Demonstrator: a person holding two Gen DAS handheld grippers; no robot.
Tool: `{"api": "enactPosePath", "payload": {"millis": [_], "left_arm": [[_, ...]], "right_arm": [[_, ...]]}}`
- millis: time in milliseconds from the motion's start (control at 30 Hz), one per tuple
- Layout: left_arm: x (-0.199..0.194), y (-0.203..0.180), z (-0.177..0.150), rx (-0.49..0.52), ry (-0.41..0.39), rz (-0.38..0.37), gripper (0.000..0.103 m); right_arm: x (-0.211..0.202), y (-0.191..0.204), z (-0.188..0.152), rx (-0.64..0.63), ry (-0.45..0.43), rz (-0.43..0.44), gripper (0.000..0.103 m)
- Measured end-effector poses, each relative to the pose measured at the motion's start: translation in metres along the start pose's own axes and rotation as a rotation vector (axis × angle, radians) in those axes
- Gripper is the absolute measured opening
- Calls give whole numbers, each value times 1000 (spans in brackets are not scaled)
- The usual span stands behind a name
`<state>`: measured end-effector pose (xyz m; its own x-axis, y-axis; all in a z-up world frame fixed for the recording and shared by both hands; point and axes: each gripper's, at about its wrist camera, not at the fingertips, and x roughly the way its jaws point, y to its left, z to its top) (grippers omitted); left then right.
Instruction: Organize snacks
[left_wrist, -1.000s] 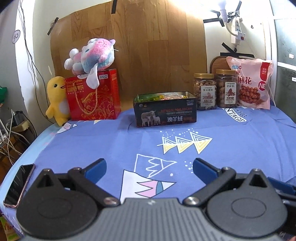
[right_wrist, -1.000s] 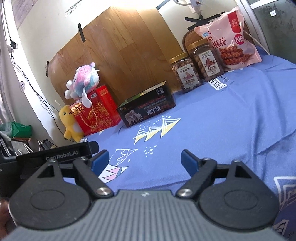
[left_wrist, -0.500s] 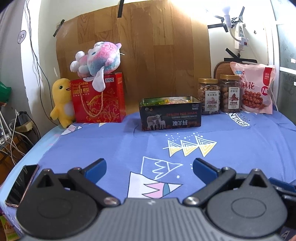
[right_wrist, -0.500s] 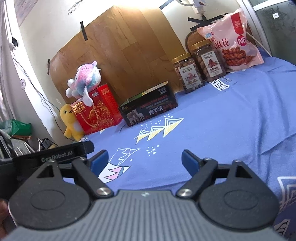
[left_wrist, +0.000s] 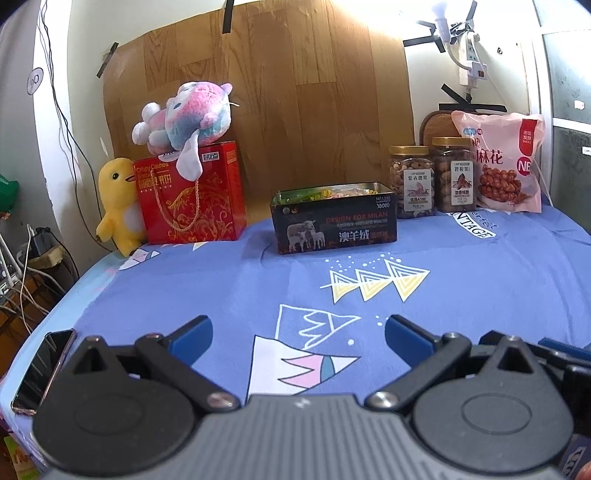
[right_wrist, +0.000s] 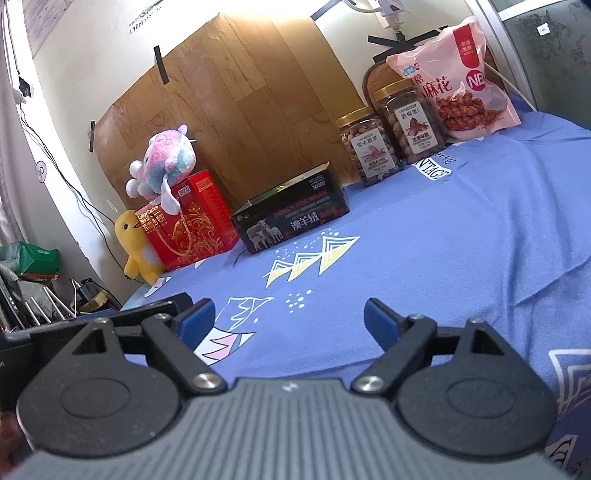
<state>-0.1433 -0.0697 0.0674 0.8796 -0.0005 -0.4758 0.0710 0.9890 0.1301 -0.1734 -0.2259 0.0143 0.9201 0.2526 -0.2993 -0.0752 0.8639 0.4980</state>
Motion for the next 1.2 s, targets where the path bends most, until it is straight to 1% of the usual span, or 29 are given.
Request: {"api": "enactPosePath", "payload": {"millis": [367, 1200], "left_arm": [[2, -1, -2, 1, 18, -17, 103], [4, 3, -3, -1, 20, 5, 103]], "right_arm": [[-1, 0, 0, 1, -11, -10, 91], [-2, 3, -2, 0, -22, -22, 91]]}}
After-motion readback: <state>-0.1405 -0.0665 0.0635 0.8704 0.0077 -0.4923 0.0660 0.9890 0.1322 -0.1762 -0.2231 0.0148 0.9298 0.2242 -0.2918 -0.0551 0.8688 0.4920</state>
